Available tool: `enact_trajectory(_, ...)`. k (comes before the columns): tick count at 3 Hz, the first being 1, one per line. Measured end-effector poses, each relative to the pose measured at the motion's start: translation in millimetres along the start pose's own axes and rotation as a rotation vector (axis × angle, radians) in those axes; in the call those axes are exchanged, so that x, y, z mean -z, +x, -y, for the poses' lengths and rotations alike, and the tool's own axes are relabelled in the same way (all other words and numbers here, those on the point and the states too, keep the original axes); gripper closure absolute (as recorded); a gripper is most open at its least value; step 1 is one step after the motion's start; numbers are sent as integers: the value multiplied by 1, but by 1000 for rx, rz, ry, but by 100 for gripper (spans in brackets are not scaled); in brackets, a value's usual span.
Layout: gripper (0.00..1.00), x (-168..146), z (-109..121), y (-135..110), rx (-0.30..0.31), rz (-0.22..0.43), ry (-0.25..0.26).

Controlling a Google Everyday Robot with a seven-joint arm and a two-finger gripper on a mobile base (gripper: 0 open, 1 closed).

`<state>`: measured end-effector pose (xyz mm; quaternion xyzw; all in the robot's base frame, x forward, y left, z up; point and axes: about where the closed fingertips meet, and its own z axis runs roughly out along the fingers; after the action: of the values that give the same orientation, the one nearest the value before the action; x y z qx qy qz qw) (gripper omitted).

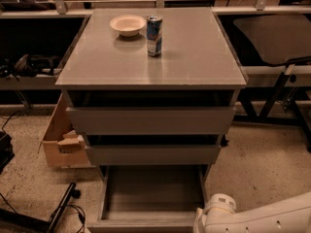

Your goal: Close bottom drawer

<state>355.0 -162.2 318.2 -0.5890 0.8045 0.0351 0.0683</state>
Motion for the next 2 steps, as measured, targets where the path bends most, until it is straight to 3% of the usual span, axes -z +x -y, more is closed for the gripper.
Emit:
enact_trajectory(1, 18, -31, -14, 3, -1, -20, -29)
enact_trajectory(2, 41, -89, -35, 4, 6, -25, -73)
